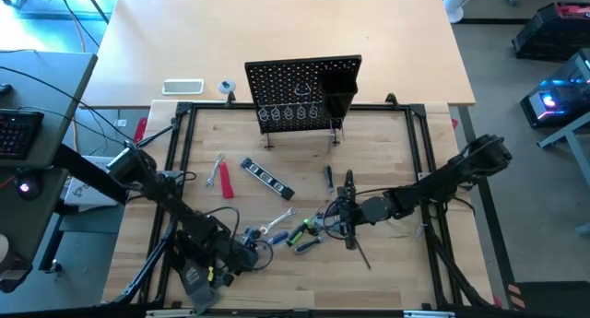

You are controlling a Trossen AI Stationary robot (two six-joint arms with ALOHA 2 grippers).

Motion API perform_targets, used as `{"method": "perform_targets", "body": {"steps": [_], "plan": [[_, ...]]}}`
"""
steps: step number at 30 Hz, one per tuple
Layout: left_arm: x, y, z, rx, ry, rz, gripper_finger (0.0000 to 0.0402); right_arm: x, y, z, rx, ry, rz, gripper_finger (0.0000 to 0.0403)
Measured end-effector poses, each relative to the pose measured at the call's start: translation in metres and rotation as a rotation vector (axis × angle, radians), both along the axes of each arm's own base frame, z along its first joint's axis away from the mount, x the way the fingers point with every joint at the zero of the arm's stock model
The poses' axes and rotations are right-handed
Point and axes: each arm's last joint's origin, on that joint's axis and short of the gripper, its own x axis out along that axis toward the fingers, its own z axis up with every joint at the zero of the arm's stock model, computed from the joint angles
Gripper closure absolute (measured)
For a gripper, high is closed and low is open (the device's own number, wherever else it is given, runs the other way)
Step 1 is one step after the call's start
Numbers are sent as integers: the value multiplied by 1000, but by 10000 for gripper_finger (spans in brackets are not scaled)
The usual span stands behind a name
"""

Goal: Hang tools onto peg board
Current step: Hang the bottom wrench onto the pegboard

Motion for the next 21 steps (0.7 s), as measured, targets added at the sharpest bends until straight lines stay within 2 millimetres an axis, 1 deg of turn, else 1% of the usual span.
{"method": "perform_targets", "body": {"steps": [4, 7, 11, 18, 21], "plan": [[1, 5, -6, 49, 26, 12, 232, 0, 0, 0, 3, -2, 0, 269], [4, 10, -7, 99, 6, 3, 247, 0, 0, 0, 3, -3, 0, 269], [19, 25, -5, 149, -79, 18, 286, 0, 0, 0, 0, -3, 0, 269], [43, 60, -5, 186, -129, 50, 376, 0, 0, -1, 15, 11, -7, 269], [56, 73, -5, 186, -188, 85, 395, -1, 0, -1, 13, 18, -7, 269]]}}
